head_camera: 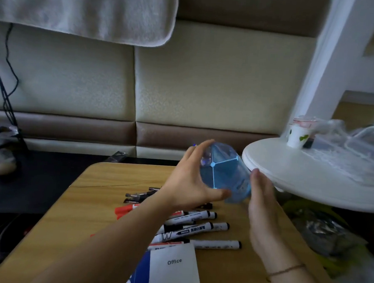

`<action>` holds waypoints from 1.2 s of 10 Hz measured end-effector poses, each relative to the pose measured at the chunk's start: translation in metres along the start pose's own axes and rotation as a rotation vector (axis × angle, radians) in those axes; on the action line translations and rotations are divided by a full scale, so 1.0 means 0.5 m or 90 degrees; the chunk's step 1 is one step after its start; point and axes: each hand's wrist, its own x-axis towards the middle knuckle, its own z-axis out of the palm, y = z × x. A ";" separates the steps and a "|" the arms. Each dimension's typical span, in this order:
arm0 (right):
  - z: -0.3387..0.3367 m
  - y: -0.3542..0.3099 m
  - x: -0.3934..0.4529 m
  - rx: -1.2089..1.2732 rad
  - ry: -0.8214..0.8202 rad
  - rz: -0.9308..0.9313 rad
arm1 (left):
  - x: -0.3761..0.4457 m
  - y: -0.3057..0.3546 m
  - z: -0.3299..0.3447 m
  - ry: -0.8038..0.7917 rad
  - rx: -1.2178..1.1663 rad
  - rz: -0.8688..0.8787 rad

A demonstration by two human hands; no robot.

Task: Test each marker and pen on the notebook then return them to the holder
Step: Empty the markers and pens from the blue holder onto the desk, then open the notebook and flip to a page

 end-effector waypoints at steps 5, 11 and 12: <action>-0.067 -0.037 0.088 -0.542 -0.239 -0.426 | 0.037 -0.024 0.058 -0.040 -0.083 -0.110; 0.013 0.044 0.153 -0.737 -0.006 -0.308 | -0.528 -0.144 -0.055 -0.407 0.294 0.281; -0.003 0.004 0.091 -0.735 0.039 -0.348 | -0.536 -0.168 -0.117 -0.416 0.253 0.320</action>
